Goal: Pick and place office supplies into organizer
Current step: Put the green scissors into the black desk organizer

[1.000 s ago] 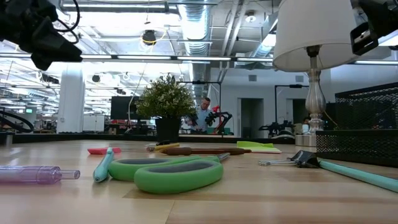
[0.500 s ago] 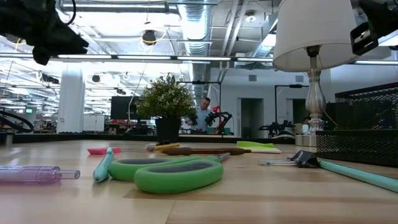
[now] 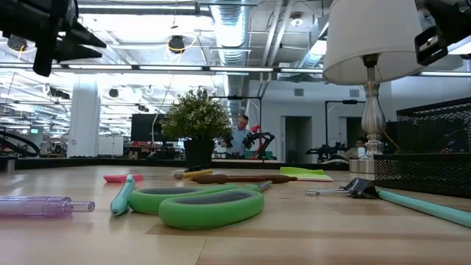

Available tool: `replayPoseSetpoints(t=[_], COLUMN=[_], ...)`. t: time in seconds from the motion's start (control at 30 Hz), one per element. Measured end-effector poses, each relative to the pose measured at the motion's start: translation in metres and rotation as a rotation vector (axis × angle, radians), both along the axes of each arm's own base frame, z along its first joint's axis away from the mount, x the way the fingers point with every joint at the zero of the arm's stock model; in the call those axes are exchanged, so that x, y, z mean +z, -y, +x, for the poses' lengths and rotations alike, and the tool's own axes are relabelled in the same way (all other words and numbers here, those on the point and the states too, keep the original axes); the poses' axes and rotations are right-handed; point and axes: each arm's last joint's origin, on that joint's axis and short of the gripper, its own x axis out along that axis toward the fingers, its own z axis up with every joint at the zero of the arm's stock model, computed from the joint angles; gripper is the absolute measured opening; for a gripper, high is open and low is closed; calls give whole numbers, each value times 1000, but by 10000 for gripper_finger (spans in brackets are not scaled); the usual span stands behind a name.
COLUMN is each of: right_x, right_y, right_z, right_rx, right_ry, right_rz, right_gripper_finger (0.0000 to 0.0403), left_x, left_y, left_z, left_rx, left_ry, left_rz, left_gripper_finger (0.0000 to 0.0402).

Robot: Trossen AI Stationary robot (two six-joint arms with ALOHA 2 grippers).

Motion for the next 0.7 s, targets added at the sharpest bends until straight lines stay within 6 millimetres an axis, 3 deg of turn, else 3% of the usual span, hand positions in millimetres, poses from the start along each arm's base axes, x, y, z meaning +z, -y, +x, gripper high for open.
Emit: replayPoseSetpoints(t=[0.1,0.23,0.4,0.7], right_x=[0,0,-2,-6], right_y=[0,0,0,-1], right_z=[0,0,0,1], right_rx=[0,0,-10,-13], right_ry=[0,0,-8,-36], right_rz=[0,0,-46,-88], right_gripper_finger=[118,118,118,118], left_x=[11,30,49,52], left_y=[1,6,7,13], left_z=[2,6,8,20], left_rx=[-44,-204,-168,-168], left_ry=[17,3,32,-14], left_rz=[53,266,421,486], left_gripper_finger=[113,113,113,113])
